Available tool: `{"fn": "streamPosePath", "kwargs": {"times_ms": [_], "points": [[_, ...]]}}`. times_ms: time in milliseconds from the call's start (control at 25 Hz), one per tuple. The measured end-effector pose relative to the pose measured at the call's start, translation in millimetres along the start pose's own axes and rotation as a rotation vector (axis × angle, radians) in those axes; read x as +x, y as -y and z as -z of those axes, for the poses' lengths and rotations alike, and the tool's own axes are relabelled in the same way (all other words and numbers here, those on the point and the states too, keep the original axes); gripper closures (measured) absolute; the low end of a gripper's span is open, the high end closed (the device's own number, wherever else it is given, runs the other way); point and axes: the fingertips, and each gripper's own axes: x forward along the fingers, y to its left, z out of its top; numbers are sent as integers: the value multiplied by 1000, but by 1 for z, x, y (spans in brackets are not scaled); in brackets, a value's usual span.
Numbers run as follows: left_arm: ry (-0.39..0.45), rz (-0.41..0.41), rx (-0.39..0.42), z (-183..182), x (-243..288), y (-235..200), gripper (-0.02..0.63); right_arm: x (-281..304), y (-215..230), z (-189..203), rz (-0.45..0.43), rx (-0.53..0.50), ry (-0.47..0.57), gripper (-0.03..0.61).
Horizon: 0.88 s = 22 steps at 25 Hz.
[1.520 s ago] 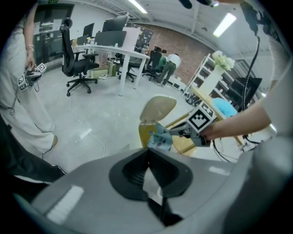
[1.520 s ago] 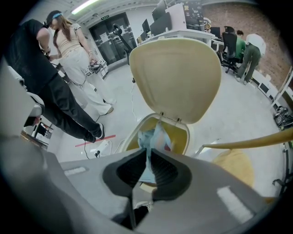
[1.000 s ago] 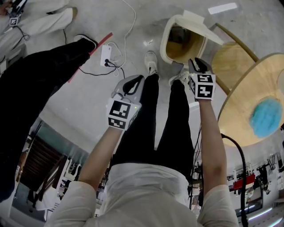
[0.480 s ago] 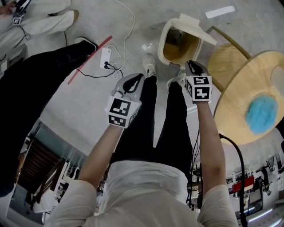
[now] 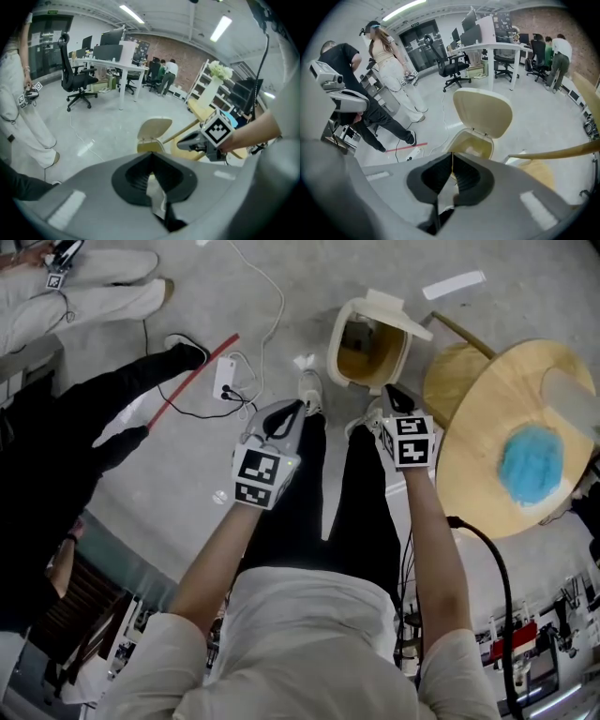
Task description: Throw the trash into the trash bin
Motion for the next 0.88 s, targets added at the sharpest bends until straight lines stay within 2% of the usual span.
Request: {"fn": "streamPosePath", "kwargs": {"times_ms": [320,560,880], "points": [[12,-18,-8,-15,-27,20,611,-44,-9,-9,-11,18,19,578],[-23,52,5,-24,-41,47,611,-77,-14,-19,-12,66,38,578],[-29,88,26,-48,-52,56,611,-113,-18,-35,-20,88,67,578]]}}
